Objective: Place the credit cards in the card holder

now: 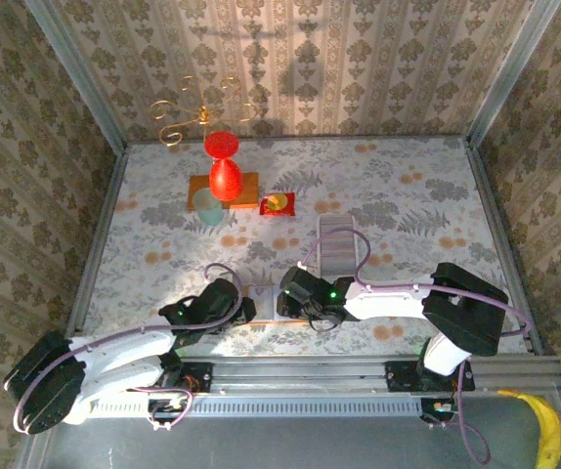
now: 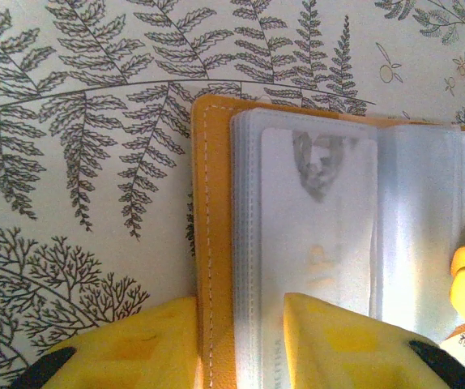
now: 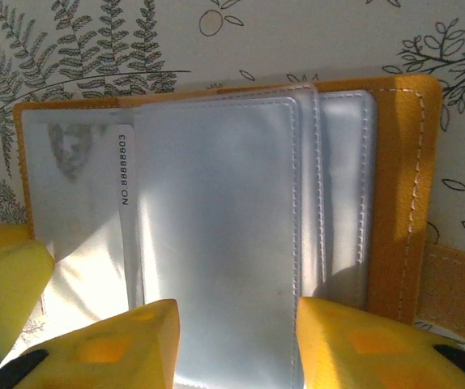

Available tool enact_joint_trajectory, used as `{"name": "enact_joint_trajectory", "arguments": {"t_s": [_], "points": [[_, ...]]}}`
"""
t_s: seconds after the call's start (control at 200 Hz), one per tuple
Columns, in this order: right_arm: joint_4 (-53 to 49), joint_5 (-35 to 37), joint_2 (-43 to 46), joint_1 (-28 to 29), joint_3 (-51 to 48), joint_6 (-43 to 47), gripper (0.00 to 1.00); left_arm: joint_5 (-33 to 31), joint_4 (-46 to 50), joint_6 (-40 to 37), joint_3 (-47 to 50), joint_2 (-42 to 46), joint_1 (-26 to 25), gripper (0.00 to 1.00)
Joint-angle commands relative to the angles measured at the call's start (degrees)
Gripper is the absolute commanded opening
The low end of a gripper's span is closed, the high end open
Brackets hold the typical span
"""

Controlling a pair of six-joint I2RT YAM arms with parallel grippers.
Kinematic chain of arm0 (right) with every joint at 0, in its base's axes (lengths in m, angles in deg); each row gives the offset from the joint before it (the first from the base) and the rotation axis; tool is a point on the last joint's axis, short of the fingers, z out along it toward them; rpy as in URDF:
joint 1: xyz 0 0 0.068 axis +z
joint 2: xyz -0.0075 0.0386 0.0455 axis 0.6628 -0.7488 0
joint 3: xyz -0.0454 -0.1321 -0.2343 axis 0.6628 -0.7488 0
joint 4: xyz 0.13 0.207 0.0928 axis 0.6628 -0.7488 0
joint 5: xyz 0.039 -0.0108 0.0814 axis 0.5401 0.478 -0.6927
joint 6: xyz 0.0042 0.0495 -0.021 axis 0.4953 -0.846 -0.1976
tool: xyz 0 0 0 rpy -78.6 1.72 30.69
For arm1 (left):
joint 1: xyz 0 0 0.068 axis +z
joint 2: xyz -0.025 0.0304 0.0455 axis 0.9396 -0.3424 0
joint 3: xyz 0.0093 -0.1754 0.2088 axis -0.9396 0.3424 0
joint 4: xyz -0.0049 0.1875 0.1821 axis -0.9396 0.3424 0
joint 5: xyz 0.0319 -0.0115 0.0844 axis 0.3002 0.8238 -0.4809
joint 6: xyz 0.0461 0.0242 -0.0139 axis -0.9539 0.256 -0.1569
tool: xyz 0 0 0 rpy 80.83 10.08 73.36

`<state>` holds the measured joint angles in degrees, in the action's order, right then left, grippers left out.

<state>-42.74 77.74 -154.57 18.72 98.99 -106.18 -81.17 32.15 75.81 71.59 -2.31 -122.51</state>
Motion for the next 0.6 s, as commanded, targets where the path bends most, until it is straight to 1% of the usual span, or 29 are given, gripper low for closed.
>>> {"name": "enact_joint_trajectory", "arguments": {"t_s": [0.0,0.225,0.595], "points": [[0.1,-0.3,0.0,0.3,0.4,-0.5,0.45,0.9,2.4,0.8,1.0,-0.2,-0.6,0.33],[0.9,-2.2,-2.7,0.5,2.1,-0.9,0.45,1.0,2.4,0.7,1.0,-0.2,-0.6,0.33],[5.2,-2.9,-3.0,1.0,2.8,-2.0,0.46,0.7,2.4,0.9,0.9,-0.2,-0.6,0.32]]}}
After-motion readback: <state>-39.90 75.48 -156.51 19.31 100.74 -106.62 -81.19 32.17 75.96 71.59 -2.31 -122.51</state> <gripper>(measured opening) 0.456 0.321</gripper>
